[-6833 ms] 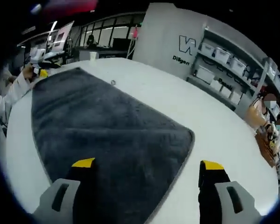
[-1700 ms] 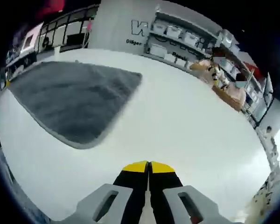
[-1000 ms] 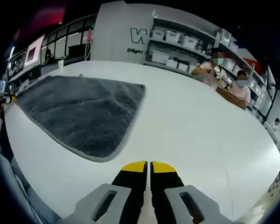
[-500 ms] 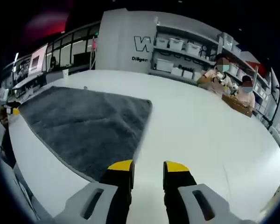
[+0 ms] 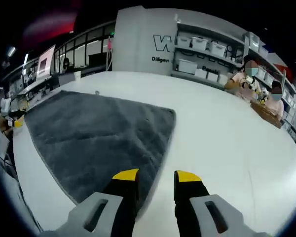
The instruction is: Open the folded towel by lifting each exposed corner and separating the folded layers until the towel lies flat within the target outline without major curled edges
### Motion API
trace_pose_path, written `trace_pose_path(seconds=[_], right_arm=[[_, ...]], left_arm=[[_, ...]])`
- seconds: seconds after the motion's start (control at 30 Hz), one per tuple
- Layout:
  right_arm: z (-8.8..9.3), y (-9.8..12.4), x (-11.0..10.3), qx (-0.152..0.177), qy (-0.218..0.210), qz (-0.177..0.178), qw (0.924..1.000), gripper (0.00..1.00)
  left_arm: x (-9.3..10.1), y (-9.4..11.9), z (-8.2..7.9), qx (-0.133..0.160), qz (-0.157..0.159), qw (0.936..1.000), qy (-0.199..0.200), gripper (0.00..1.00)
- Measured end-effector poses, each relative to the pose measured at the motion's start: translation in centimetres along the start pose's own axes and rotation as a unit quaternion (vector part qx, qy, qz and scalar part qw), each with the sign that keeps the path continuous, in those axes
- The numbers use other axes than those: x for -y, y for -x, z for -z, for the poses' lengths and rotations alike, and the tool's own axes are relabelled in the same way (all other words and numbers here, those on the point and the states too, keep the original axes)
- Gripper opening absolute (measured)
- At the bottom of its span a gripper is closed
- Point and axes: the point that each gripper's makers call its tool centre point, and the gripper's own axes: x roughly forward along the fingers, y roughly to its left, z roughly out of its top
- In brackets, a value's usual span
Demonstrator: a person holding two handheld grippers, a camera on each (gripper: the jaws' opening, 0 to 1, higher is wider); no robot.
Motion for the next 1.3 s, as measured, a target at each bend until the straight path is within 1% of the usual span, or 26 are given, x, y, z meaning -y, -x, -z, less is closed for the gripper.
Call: trace_pose_path(seconds=[0.03, 0.1, 0.2, 0.27, 0.37, 0.43, 0.47, 0.53, 0.73, 0.8, 1.0, 1.1, 1.2, 1.3], right_arm=[[0.1, -0.3, 0.0, -0.002, -0.002, -0.002, 1.0, 0.2], [0.4, -1.0, 0.2, -0.01, -0.006, -0.006, 0.9999, 0.19], [0.7, -1.6, 0.5, -0.015, -0.011, -0.005, 0.9998, 0.18], [0.8, -1.8, 0.6, -0.016, -0.016, -0.01, 0.9997, 0.14], [1.3, -2.0, 0.7, -0.023, -0.014, -0.011, 0.9996, 0.07], [1.5, -2.1, 0.8, -0.026, -0.018, -0.013, 0.9994, 0.08], [1.6, -2.1, 0.8, -0.026, -0.021, -0.015, 0.9993, 0.06], [1.7, -2.2, 0.4, -0.024, -0.026, -0.024, 0.9991, 0.0], [1.8, -2.3, 0.2, -0.025, -0.028, -0.027, 0.999, 0.0], [1.8, -2.3, 0.6, -0.025, -0.022, -0.019, 0.9993, 0.0], [1.8, -2.3, 0.5, -0.026, -0.023, -0.02, 0.9992, 0.0], [1.8, -2.3, 0.5, -0.026, -0.02, -0.015, 0.9994, 0.0], [1.7, -2.3, 0.8, -0.025, -0.012, -0.002, 0.9996, 0.0], [1.7, -2.3, 0.8, -0.025, -0.012, -0.002, 0.9996, 0.0]], left_arm=[[-0.1, 0.0, 0.2, -0.005, -0.006, 1.0, -0.001, 0.99], [-0.4, 0.1, 0.8, -0.022, -0.018, 0.9994, -0.022, 0.99], [-0.1, 0.1, 0.7, -0.009, -0.007, 0.9999, 0.001, 0.99], [-0.1, 0.1, 0.8, -0.009, -0.009, 0.9999, 0.01, 0.98], [-0.5, 0.2, 0.9, -0.017, -0.022, 0.9996, -0.008, 0.97], [-0.4, 0.2, 0.7, -0.01, -0.019, 0.9998, 0.002, 0.98], [-0.3, 0.2, 0.6, -0.007, -0.016, 0.9998, 0.005, 0.97], [-0.2, 0.3, 0.4, -0.002, -0.013, 0.9999, 0.005, 0.97], [-0.2, 0.4, 0.2, 0.001, -0.016, 0.9999, 0.005, 0.96], [-0.3, 0.5, 0.2, 0.001, -0.017, 0.9998, 0.006, 0.96], [-0.6, 0.8, 0.3, 0.0, -0.022, 0.9997, 0.009, 0.96], [-0.8, 0.9, 0.3, 0.002, -0.025, 0.9996, 0.011, 0.95], [-1.0, 1.0, 0.3, 0.001, -0.027, 0.9996, 0.01, 0.95], [-1.0, 1.0, 0.2, 0.002, -0.027, 0.9996, 0.01, 0.95]])
